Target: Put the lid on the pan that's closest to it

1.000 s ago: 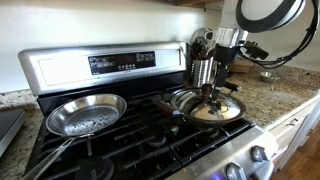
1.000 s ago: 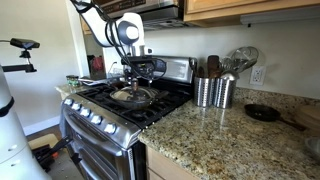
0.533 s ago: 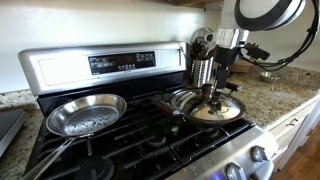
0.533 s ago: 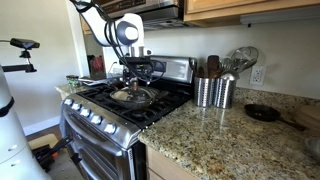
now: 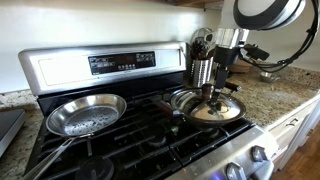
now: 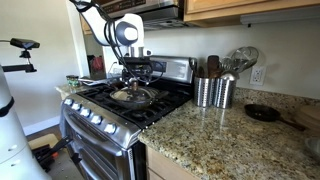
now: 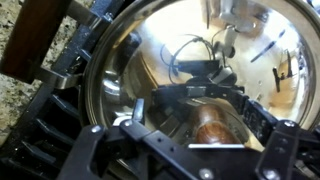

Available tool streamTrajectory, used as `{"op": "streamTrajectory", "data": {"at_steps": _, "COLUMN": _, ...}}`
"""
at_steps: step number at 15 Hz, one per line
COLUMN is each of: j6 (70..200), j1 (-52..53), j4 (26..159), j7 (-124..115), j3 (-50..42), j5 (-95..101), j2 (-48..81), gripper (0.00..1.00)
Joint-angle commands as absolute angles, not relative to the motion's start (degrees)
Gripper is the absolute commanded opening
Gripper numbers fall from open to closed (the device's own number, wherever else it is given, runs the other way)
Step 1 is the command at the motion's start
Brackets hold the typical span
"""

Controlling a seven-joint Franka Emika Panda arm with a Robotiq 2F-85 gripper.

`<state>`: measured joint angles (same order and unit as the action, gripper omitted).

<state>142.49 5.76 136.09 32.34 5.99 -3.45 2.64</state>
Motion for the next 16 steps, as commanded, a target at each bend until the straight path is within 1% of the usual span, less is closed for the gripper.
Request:
{"op": "streamTrajectory", "data": {"at_steps": 1, "j6": 142.4, "j1": 5.5, "j4": 136.0, "j7": 32.3, "j3": 6.3, "j5": -3.4, "j2": 2.7, "gripper": 1.0}}
{"op": "streamTrajectory", "data": {"at_steps": 6, "j6": 144.0, "j1": 5.2, "j4": 135.6, "j7": 34.5, "j3": 6.5, "j5": -8.8, "j2": 2.6, "gripper": 1.0}}
{"op": "streamTrajectory", "data": {"at_steps": 10, "j6": 142.9, "j1": 5.3, "j4": 133.8, "j7": 34.7, "j3": 6.6, "j5": -10.4, "j2": 2.8, "gripper": 1.0}}
{"op": "streamTrajectory", "data": {"at_steps": 15, "j6": 141.4, "j1": 5.3, "j4": 130.9, "j7": 34.7, "j3": 7.2, "j5": -12.7, "j2": 5.9, "gripper": 1.0}}
{"op": "streamTrajectory", "data": {"at_steps": 16, "j6": 141.0, "j1": 5.3, "j4": 130.3, "j7": 34.6, "j3": 7.5, "j5": -12.8, "j2": 6.6, "gripper": 0.91}}
